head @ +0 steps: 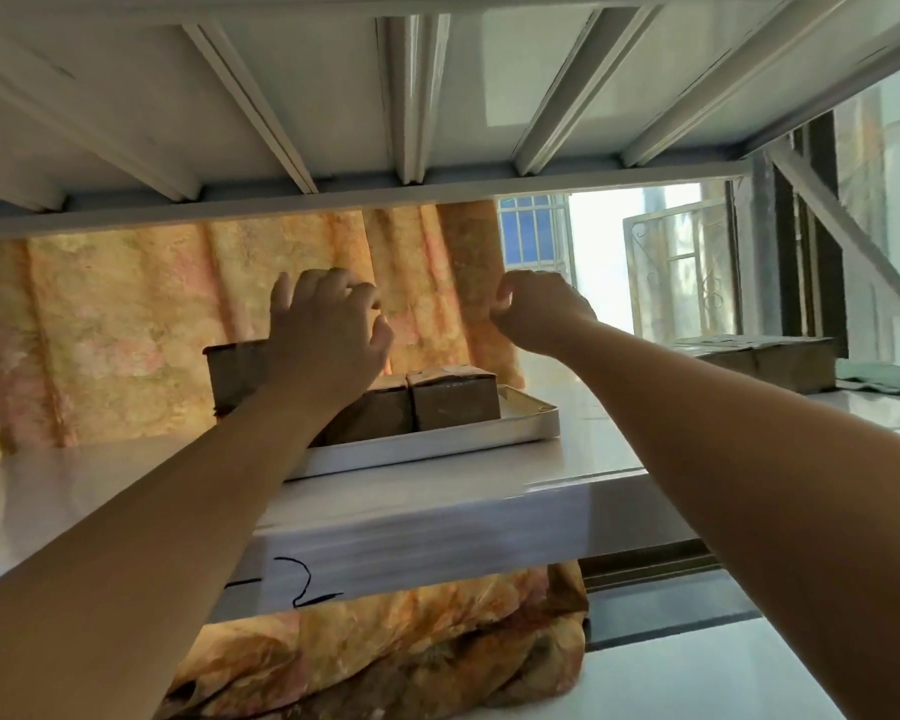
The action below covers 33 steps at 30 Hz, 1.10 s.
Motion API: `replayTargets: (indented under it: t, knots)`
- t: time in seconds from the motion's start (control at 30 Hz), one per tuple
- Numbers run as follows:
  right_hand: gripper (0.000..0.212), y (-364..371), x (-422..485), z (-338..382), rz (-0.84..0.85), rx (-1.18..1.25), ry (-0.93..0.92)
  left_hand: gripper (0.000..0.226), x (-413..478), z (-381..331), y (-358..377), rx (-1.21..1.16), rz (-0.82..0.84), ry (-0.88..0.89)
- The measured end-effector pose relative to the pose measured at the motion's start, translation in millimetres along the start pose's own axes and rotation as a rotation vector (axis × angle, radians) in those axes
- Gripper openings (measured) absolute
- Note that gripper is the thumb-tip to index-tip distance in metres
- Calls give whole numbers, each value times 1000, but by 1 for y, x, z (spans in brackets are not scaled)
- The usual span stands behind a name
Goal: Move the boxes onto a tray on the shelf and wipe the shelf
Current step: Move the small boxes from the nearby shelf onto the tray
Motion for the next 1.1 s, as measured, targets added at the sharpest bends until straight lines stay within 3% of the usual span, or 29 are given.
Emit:
replayTargets:
  t: [0.27,0.47,0.6,0.77,0.9,1.03,1.1]
  knots:
    - [25,-36,3,-70,-98,-147,33,35,43,-116,11,-301,38,83]
    - [22,-54,-1,-140,-43,-245,157,26,58,-210,30,-587,423,-33]
    - [27,-60,7,-196,143,-272,219,36,62,-265,52,-530,640,-46]
    - [41,-78,9,-246,367,-202,164,48,66,-318,81,-346,756,-7]
    - [44,-84,13,-259,405,-93,157,59,63,-336,84,-307,924,-152]
    - [36,-85,14,-258,459,-112,136,36,72,-339,77,-416,1034,-344]
    - [29,-87,11,-255,475,-116,133,36,72,-339,79,-428,1064,-387]
Point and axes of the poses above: each hand's wrist, its own x-axis towards the middle knuckle, its own y-axis out of the palm, z = x × y, the point moved 1 cm from there along x, towards the middle knuckle, and after that the axes turned 11 degrees about -z, right-handed, at the moved point
